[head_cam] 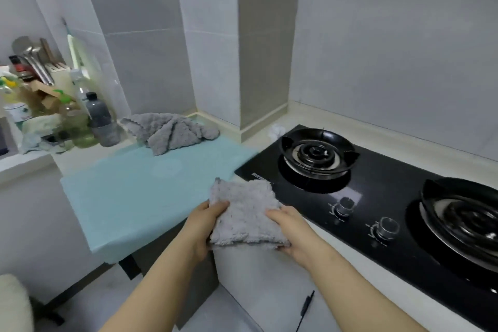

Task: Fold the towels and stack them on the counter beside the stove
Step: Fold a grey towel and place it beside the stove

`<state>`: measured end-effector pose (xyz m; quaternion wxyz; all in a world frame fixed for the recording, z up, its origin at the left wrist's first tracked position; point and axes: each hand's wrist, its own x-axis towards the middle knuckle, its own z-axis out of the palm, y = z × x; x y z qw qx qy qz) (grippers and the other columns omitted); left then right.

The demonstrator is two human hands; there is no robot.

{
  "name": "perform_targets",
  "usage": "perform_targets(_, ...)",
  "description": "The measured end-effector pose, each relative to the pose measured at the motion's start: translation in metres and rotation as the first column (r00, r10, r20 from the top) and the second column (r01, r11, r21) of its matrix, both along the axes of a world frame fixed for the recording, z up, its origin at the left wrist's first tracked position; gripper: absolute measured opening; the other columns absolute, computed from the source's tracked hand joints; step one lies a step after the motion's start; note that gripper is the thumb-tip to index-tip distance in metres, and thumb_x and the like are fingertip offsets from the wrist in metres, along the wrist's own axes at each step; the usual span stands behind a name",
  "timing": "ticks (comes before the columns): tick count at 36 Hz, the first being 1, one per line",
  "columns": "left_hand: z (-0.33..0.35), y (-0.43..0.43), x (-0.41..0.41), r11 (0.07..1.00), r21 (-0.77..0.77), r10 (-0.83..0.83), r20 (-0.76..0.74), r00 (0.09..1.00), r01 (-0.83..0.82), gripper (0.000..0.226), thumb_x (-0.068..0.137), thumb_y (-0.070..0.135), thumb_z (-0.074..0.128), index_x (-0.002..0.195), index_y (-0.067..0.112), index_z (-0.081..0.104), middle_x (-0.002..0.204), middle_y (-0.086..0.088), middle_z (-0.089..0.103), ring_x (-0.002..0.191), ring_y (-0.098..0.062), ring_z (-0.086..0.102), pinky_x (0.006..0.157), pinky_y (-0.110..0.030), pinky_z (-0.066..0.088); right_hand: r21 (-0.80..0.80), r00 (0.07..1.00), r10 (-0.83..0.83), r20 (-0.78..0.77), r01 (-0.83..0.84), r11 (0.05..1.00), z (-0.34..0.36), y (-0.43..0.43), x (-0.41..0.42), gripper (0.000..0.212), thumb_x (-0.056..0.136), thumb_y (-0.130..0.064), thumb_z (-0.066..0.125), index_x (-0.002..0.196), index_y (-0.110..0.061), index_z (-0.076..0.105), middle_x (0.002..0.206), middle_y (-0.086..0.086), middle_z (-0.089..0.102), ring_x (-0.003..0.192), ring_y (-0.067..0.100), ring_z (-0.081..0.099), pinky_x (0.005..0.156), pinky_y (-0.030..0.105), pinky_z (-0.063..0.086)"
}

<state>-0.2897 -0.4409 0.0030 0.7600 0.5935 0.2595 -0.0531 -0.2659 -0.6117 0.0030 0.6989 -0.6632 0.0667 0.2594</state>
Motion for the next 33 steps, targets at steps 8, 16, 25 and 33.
perform_targets(8, 0.008, -0.150, 0.016, 0.974, 0.065, -0.220, 0.023, 0.975, 0.218, 0.032, 0.091, 0.026, 0.057, 0.117, 0.006, 0.058, 0.105, -0.015, 0.070, 0.093, -0.034, 0.066, 0.074, -0.040, 0.054, -0.012, 0.972, -0.226, 0.060, 0.227, 0.974, 0.012, -0.156, -0.019, 0.028, 0.082, -0.031, 0.065, 0.103, -0.016, 0.052, 0.113, 0.008, 0.064, 0.102, 0.027, 0.062, 0.094, 0.053, 0.049)
perform_targets(16, -0.002, -0.342, -0.002, 0.937, 0.013, -0.348, 0.046, 0.936, 0.348, 0.027, 0.090, 0.027, 0.058, 0.111, 0.010, 0.061, 0.101, -0.012, 0.072, 0.086, -0.030, 0.068, 0.077, -0.041, 0.054, -0.036, 0.924, -0.375, 0.079, 0.379, 0.925, 0.004, -0.347, -0.055, 0.017, 0.090, -0.023, 0.058, 0.105, -0.019, 0.051, 0.099, -0.001, 0.064, 0.084, 0.015, 0.062, 0.064, 0.029, 0.049)
perform_targets(25, -0.002, -0.493, -0.026, 0.888, -0.041, -0.457, 0.033, 0.889, 0.459, 0.025, 0.091, 0.025, 0.059, 0.109, 0.007, 0.062, 0.096, -0.013, 0.073, 0.088, -0.031, 0.069, 0.081, -0.042, 0.055, -0.058, 0.870, -0.490, 0.052, 0.493, 0.868, -0.006, -0.493, -0.095, 0.008, 0.089, -0.019, 0.058, 0.091, -0.018, 0.051, 0.097, 0.006, 0.065, 0.084, 0.020, 0.062, 0.071, 0.031, 0.048)
perform_targets(33, 0.010, -0.572, -0.028, 0.838, 0.040, -0.545, 0.073, 0.835, 0.544, 0.032, 0.090, 0.023, 0.061, 0.120, 0.016, 0.056, 0.105, -0.008, 0.070, 0.092, -0.028, 0.068, 0.086, -0.046, 0.053, -0.075, 0.815, -0.572, 0.090, 0.578, 0.812, -0.006, -0.575, -0.107, 0.010, 0.089, -0.021, 0.059, 0.096, -0.018, 0.052, 0.100, 0.006, 0.065, 0.084, 0.019, 0.063, 0.066, 0.029, 0.050)
